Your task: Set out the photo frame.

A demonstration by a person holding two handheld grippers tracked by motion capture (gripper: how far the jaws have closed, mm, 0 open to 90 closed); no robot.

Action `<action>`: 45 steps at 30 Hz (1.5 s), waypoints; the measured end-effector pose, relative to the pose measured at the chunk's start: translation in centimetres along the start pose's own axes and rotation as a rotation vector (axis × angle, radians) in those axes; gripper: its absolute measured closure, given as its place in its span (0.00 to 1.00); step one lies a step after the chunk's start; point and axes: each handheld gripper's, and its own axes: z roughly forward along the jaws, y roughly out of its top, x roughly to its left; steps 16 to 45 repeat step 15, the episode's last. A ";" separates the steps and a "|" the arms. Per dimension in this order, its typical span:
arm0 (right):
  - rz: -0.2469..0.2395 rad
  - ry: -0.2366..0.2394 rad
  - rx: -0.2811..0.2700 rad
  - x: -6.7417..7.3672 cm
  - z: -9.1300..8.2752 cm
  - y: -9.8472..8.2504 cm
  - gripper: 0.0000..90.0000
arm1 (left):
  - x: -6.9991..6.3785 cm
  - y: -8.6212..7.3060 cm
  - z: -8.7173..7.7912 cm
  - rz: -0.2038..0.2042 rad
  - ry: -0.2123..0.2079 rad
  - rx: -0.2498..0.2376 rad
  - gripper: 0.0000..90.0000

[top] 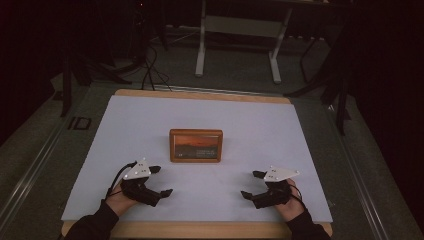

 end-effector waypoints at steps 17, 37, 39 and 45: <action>0.024 0.001 -0.009 -0.5 0.2 -0.3 0.15 | -0.1 0.0 0.1 0.005 -0.013 -0.011 0.08; 0.024 0.001 -0.009 -0.5 0.2 -0.3 0.15 | -0.1 0.0 0.1 0.005 -0.013 -0.011 0.08; 0.024 0.001 -0.009 -0.5 0.2 -0.3 0.15 | -0.1 0.0 0.1 0.005 -0.013 -0.011 0.08; 0.024 0.001 -0.009 -0.5 0.2 -0.3 0.15 | -0.1 0.0 0.1 0.005 -0.013 -0.011 0.08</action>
